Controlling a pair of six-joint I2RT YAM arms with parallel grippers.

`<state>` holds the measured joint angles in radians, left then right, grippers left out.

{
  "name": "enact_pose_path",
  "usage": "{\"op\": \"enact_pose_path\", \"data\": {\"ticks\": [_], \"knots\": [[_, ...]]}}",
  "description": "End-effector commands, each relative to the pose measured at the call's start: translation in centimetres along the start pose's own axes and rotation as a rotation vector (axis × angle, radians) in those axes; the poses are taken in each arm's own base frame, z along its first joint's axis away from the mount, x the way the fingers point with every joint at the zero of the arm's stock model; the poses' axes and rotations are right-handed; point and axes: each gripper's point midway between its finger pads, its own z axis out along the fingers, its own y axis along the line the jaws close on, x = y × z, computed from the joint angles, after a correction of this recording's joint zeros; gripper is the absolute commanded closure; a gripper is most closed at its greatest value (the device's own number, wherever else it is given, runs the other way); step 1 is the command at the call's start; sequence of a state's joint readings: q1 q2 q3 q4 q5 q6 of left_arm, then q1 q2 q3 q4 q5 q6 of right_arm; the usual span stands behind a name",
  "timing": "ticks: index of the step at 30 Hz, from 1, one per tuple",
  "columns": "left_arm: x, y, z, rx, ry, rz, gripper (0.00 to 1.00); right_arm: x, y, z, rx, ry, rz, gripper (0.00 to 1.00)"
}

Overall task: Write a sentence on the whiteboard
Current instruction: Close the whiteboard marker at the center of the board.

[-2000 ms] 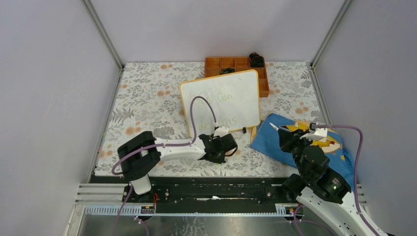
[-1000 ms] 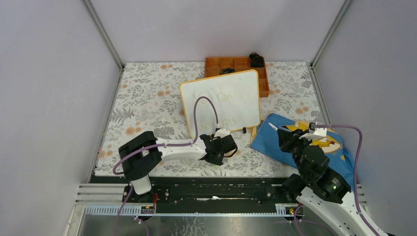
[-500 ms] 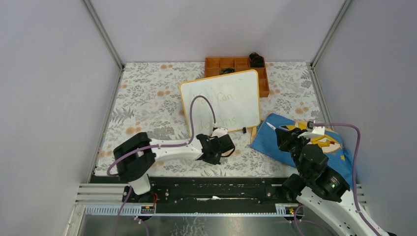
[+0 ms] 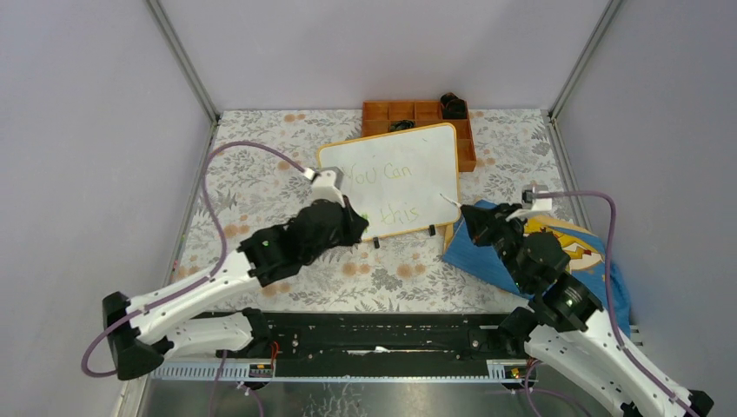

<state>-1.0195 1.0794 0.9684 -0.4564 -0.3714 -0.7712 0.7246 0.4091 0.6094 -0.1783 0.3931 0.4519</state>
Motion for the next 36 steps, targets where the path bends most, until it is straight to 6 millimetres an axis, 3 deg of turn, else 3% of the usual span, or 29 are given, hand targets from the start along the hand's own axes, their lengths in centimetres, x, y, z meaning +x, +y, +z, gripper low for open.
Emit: {"op": "enact_pose_path", "data": {"ticks": [1, 6, 10, 14, 16, 19, 22, 29, 36], "knots": [[-6.7, -0.9, -1.6, 0.102, -0.242, -0.106, 1.0, -6.8, 5.4, 1.2, -0.157, -0.166, 0.041, 1.0], [-11.7, -1.8, -4.3, 0.192, -0.431, -0.143, 1.0, -10.1, 8.7, 2.9, -0.217, -0.214, 0.028, 1.0], [-15.0, -1.5, -5.2, 0.179, -0.539, -0.119, 1.0, -13.0, 11.7, 4.3, -0.279, -0.276, 0.058, 1.0], [-17.3, -1.3, -5.7, 0.197, -0.608, -0.157, 1.0, -16.0, 14.9, 5.3, -0.294, -0.356, 0.05, 1.0], [-17.9, -0.8, -5.9, 0.186, -0.635, -0.187, 1.0, -16.3, 16.8, 5.5, -0.278, -0.391, 0.003, 1.0], [-18.4, -0.1, -6.0, 0.18, -0.642, -0.225, 1.0, -15.6, 19.2, 5.5, -0.271, -0.419, -0.056, 1.0], [-18.6, 0.3, -6.5, 0.209, -0.644, -0.286, 1.0, -13.8, 19.9, 5.2, -0.288, -0.406, -0.094, 1.0], [-18.1, -0.5, -8.8, 0.339, -0.615, -0.471, 1.0, -8.6, 17.8, 4.2, -0.267, -0.353, -0.144, 1.0], [-19.6, -2.8, -12.1, 0.501, -0.637, -0.526, 1.0, -7.2, 18.5, 0.5, -0.335, -0.41, -0.151, 1.0]]}}
